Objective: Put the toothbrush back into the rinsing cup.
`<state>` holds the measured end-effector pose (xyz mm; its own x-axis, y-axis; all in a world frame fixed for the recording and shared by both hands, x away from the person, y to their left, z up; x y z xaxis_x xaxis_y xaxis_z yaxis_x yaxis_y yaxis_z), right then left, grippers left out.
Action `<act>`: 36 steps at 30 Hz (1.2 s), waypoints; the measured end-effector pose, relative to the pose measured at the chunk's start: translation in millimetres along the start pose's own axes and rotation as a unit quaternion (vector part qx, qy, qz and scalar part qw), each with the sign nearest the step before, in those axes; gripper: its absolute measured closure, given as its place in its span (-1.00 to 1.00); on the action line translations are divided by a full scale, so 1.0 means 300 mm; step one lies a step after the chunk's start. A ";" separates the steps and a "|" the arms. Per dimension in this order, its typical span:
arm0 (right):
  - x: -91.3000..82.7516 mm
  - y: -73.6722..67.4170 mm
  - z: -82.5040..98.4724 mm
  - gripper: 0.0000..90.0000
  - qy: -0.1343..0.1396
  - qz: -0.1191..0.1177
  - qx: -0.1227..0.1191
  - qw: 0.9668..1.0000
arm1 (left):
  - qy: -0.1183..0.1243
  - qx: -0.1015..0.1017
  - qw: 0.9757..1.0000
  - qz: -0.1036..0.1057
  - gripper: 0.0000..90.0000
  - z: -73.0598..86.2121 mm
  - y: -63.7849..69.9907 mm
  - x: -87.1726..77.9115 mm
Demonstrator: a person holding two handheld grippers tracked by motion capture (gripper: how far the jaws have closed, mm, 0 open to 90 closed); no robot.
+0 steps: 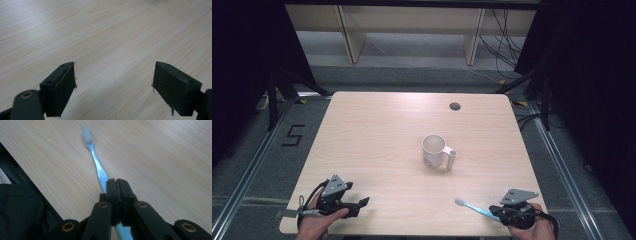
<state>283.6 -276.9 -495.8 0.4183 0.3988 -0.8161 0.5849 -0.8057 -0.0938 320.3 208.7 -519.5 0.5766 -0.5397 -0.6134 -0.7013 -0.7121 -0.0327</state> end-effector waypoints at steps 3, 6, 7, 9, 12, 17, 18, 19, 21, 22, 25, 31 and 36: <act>-0.004 -0.008 -0.022 0.95 -0.016 0.001 -0.014 1.000 | -0.003 0.002 1.000 0.004 -0.61 -0.002 0.004 0.003; 0.002 -0.011 -0.040 0.94 -0.019 0.005 -0.029 0.999 | -0.004 0.004 1.000 0.004 -0.61 -0.004 0.006 0.006; 0.002 -0.018 -0.044 0.93 -0.029 0.002 -0.026 0.999 | -0.003 0.003 1.000 0.003 -0.61 -0.004 0.007 0.007; 0.006 -0.013 -0.052 0.92 -0.031 0.006 -0.038 0.999 | -0.006 0.005 1.000 0.002 -0.61 0.000 0.004 0.008; 0.014 -0.013 -0.054 0.89 -0.029 0.011 -0.045 0.999 | -0.005 0.000 1.000 0.000 -0.61 0.004 0.002 0.011; 0.012 -0.015 -0.048 0.82 -0.044 0.012 -0.051 0.998 | -0.010 -0.002 1.000 -0.002 -0.61 0.014 -0.008 0.009; 0.012 -0.014 -0.049 0.81 -0.046 0.014 -0.055 0.997 | -0.008 -0.006 1.000 -0.003 -0.61 0.014 -0.008 0.009; 0.011 -0.015 -0.050 0.78 -0.050 0.016 -0.054 0.997 | -0.006 -0.003 1.000 -0.003 -0.61 0.014 -0.010 0.008; 0.011 -0.014 -0.054 0.74 -0.056 0.020 -0.059 0.996 | -0.004 -0.003 1.000 -0.006 -0.61 0.013 -0.010 0.009; 0.012 -0.013 -0.056 0.72 -0.060 0.017 -0.064 0.996 | -0.007 -0.002 1.000 -0.005 -0.61 0.014 -0.010 0.008; 0.010 -0.013 -0.060 0.67 -0.073 0.024 -0.064 0.995 | -0.012 0.003 1.000 -0.003 -0.61 0.016 -0.010 0.011; 0.012 -0.020 -0.075 0.59 -0.099 0.020 -0.067 0.993 | -0.012 0.003 1.000 -0.002 -0.61 0.016 -0.010 0.012; 0.015 -0.032 -0.087 0.55 -0.115 0.021 -0.074 0.990 | -0.012 0.004 1.000 -0.002 -0.61 0.014 -0.008 0.009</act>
Point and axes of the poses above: each handheld gripper's, and its own axes: x roughly forward along the jaws, z roughly out of its underside, y roughly to its right, the point moved 3 cm from there along x, roughly forward along the jaws, and after that the axes turned 9 degrees about x, right-handed, at the moved point
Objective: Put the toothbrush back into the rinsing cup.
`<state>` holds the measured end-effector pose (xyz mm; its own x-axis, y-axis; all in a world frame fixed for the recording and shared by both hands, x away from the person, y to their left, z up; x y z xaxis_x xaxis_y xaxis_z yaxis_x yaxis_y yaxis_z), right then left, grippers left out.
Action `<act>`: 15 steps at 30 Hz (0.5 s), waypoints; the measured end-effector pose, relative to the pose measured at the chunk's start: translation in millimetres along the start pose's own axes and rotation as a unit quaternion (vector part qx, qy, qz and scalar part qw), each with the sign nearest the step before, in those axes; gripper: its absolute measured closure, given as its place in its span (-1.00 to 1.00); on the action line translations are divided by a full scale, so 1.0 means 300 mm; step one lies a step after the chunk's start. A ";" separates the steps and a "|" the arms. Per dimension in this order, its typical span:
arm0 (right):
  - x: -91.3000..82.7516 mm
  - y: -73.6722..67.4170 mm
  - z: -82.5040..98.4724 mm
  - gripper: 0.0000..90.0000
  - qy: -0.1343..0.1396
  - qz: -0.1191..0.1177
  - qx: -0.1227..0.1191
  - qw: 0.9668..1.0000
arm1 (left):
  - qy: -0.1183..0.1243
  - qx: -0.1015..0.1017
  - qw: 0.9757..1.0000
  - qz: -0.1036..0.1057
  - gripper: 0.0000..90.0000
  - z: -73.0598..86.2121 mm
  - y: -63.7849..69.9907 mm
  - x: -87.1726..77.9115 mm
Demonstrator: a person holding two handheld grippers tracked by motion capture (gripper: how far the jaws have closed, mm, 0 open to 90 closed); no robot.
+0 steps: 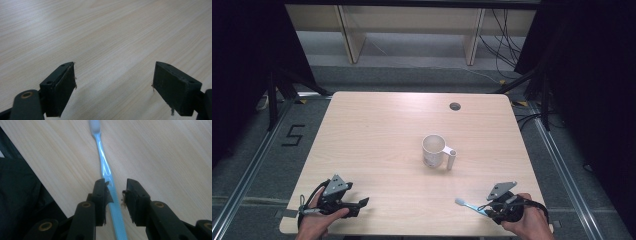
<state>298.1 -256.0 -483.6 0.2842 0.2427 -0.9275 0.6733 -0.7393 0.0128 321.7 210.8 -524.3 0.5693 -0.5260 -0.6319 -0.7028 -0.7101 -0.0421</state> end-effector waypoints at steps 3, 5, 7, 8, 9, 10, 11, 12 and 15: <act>0.000 -0.004 -0.011 0.53 -0.010 0.002 -0.010 1.000 | -0.001 0.000 1.000 0.000 -0.61 0.001 0.001 -0.004; 0.004 -0.008 -0.018 0.52 -0.020 0.006 -0.015 1.000 | -0.002 0.000 1.000 0.000 -0.61 0.000 0.001 -0.006; 0.006 -0.011 -0.024 0.52 -0.028 0.006 -0.019 0.999 | -0.001 0.001 1.000 0.001 -0.61 -0.002 0.002 -0.008; 0.007 -0.015 -0.025 0.51 -0.031 0.005 -0.016 0.999 | -0.002 0.006 1.000 -0.005 -0.61 -0.001 -0.002 -0.008; 0.006 -0.013 -0.028 0.50 -0.033 0.005 -0.021 0.999 | -0.007 0.005 1.000 -0.002 -0.61 -0.001 -0.002 -0.010; 0.007 -0.013 -0.030 0.50 -0.035 0.003 -0.023 0.999 | -0.002 0.000 1.000 0.001 -0.61 -0.001 0.001 -0.009; 0.008 -0.014 -0.030 0.49 -0.039 0.003 -0.021 0.999 | -0.003 0.001 1.000 -0.002 -0.61 0.001 0.000 -0.010; 0.011 -0.014 -0.031 0.48 -0.042 0.003 -0.027 0.999 | 0.000 -0.002 1.000 -0.002 -0.61 0.003 0.001 -0.009; 0.018 -0.012 -0.033 0.46 -0.051 0.002 -0.035 0.998 | 0.001 -0.001 1.000 -0.004 -0.61 0.004 0.001 -0.008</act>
Point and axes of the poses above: each handheld gripper's, and its own axes: x roughly forward along the jaws, z roughly out of its underside, y roughly to its right, the point moved 3 cm from there along x, roughly forward along the jaws, and after that the axes turned 9 degrees about x, right-handed, at the moved point
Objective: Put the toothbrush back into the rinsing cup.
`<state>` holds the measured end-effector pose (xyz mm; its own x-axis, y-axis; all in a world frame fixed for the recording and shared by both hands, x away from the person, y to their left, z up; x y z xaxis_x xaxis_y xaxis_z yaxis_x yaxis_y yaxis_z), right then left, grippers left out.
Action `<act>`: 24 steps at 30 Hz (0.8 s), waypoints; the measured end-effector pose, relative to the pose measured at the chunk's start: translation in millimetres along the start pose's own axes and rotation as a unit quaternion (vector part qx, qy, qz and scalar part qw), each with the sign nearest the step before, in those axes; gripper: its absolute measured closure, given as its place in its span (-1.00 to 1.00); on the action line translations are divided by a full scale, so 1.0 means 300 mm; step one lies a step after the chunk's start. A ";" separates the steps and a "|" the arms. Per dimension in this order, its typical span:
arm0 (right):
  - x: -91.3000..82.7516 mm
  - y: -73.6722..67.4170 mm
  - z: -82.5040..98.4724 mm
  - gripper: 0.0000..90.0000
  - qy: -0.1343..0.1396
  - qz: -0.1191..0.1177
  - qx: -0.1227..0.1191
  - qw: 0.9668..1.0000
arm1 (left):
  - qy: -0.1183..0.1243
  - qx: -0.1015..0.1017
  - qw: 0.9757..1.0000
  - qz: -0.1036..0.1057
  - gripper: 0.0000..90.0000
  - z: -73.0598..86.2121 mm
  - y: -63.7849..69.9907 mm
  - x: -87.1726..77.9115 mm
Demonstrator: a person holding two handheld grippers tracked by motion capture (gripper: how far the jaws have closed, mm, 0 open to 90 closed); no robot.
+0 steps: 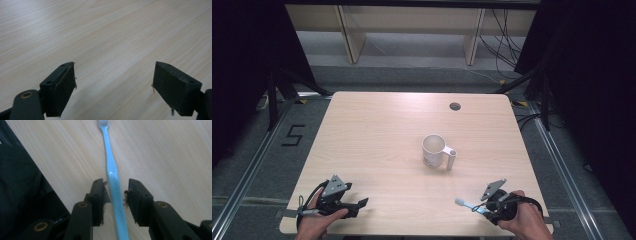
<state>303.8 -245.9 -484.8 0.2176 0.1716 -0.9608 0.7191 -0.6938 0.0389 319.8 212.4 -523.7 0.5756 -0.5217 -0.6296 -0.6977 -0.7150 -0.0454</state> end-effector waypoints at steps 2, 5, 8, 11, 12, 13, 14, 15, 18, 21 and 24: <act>0.005 -0.002 0.001 0.46 -0.010 0.005 0.005 1.000 | -0.001 0.003 1.000 -0.003 -0.61 -0.002 0.002 0.000; 0.014 0.004 0.000 0.47 -0.021 0.011 -0.012 1.000 | 0.001 0.004 1.000 0.003 -0.61 -0.006 0.002 0.000; 0.024 0.003 0.005 0.49 -0.029 0.009 -0.022 0.999 | 0.004 0.002 1.000 0.004 -0.61 -0.004 0.002 0.001; 0.029 0.000 0.011 0.54 -0.040 0.014 -0.022 0.999 | 0.007 0.005 1.000 0.004 -0.61 -0.007 0.001 0.000; 0.033 0.002 0.010 0.55 -0.040 0.012 -0.026 0.999 | 0.007 0.005 1.000 0.005 -0.61 -0.006 0.002 0.000; 0.035 0.003 0.010 0.56 -0.042 0.013 -0.027 0.999 | 0.007 0.005 1.000 0.005 -0.61 -0.005 0.003 0.000; 0.033 0.001 0.011 0.57 -0.047 0.018 -0.017 0.999 | 0.006 0.005 1.000 0.005 -0.61 -0.006 0.003 0.000; 0.036 0.002 0.009 0.58 -0.049 0.018 -0.023 0.998 | 0.004 0.008 1.000 0.004 -0.61 -0.008 0.003 -0.001; 0.041 0.006 0.003 0.59 -0.052 0.019 -0.031 0.998 | 0.009 0.009 1.000 0.008 -0.61 -0.014 0.007 0.004; 0.046 0.000 -0.003 0.61 -0.058 0.012 -0.019 0.998 | 0.004 0.012 1.000 0.009 -0.61 -0.014 0.005 0.005; 0.054 0.000 -0.009 0.62 -0.064 0.014 -0.021 0.998 | 0.005 0.012 1.000 0.009 -0.61 -0.016 0.005 0.005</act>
Point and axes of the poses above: each handheld gripper's, and its own axes: x roughly forward along the jaws, z roughly out of its underside, y roughly to its right, the point moved 3 cm from there along x, roughly forward along the jaws, and after that the axes turned 9 degrees about x, right-handed, at the moved point
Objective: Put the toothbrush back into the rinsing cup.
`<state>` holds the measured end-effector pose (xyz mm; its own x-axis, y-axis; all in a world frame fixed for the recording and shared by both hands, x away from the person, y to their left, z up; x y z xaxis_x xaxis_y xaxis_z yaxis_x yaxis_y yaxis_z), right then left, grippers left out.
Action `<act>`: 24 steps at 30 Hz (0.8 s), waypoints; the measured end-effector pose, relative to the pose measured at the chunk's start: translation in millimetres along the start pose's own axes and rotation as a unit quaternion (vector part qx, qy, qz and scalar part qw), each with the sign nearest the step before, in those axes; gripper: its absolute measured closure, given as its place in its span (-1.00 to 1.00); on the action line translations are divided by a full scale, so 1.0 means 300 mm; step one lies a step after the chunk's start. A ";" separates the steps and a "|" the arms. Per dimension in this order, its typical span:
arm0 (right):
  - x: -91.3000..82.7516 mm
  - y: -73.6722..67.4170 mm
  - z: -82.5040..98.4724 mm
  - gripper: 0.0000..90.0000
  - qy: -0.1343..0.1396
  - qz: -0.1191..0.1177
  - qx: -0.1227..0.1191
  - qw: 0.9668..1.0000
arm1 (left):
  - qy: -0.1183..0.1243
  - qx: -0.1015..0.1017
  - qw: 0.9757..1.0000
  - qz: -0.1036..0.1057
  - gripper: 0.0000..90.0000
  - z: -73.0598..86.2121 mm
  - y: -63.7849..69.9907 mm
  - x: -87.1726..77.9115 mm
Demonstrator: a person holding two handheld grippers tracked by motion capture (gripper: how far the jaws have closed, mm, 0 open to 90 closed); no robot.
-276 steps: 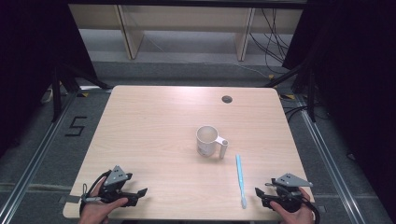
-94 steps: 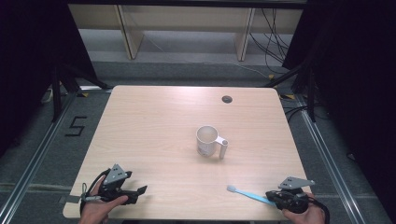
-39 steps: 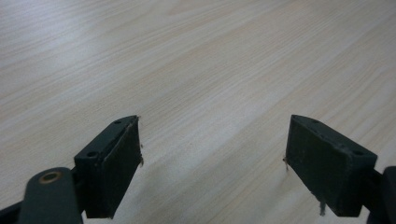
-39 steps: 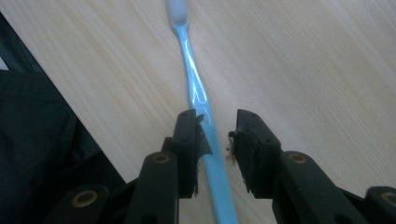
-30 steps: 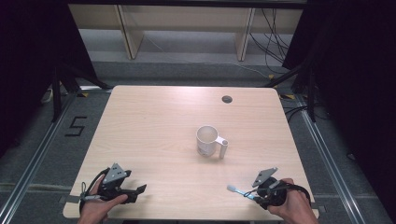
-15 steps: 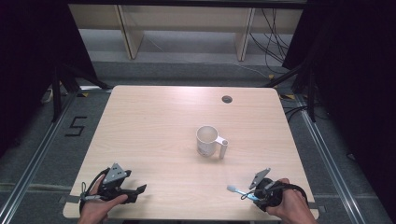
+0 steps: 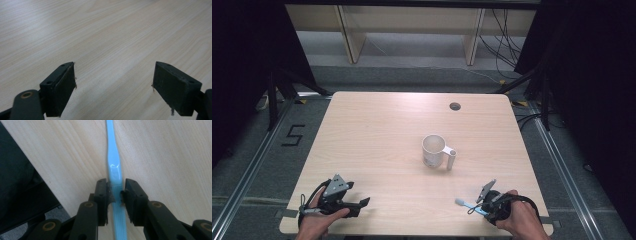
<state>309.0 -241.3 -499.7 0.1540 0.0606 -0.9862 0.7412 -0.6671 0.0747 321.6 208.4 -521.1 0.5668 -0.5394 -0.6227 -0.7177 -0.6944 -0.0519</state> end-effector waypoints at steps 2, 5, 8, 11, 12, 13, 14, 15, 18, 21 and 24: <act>0.004 -0.001 -0.004 0.63 -0.006 0.000 0.002 1.000 | 0.000 0.001 1.000 0.000 -0.61 0.000 0.001 -0.001; 0.011 0.001 -0.010 0.67 -0.009 -0.002 -0.009 1.000 | 0.003 -0.002 1.000 0.000 -0.61 -0.001 0.003 0.001; 0.010 -0.005 -0.016 0.70 -0.017 0.001 -0.005 1.000 | 0.004 -0.004 1.000 -0.002 -0.61 0.000 0.003 0.000; 0.011 -0.006 -0.021 0.74 -0.025 -0.006 -0.005 1.000 | 0.004 -0.003 1.000 -0.001 -0.61 0.002 0.003 -0.001; 0.012 -0.002 -0.025 0.74 -0.026 -0.009 -0.012 1.000 | 0.003 -0.002 1.000 -0.001 -0.61 0.002 0.003 -0.001; 0.010 -0.005 -0.025 0.75 -0.039 -0.010 0.001 0.999 | 0.004 -0.002 1.000 -0.001 -0.61 0.002 0.003 -0.001; 0.012 0.002 -0.030 0.75 -0.038 -0.014 -0.017 0.999 | 0.002 0.001 1.000 -0.001 -0.61 0.002 0.001 -0.003; 0.011 -0.001 -0.030 0.75 -0.041 -0.013 -0.003 0.999 | 0.002 0.000 1.000 0.000 -0.61 0.002 0.002 -0.004; 0.012 0.005 -0.037 0.75 -0.051 -0.018 -0.005 0.999 | 0.005 -0.004 1.000 -0.001 -0.61 0.003 0.002 -0.002; 0.013 0.004 -0.038 0.75 -0.055 -0.024 0.007 0.998 | 0.005 -0.003 1.000 -0.003 -0.61 0.002 0.003 -0.004; 0.012 0.000 -0.038 0.76 -0.060 -0.022 0.012 0.998 | 0.015 -0.007 1.000 -0.008 -0.61 -0.002 0.001 -0.007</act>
<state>317.0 -232.4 -501.6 0.0423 0.0020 -0.9991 0.7289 -0.6840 0.0295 320.4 209.0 -519.4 0.5906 -0.5415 -0.5983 -0.7028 -0.7096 -0.0514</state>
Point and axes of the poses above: each handheld gripper's, and its own axes: x roughly forward along the jaws, z roughly out of its underside, y roughly to its right, the point moved 3 cm from there along x, roughly forward along the jaws, and after that the axes turned 9 degrees about x, right-handed, at the moved point
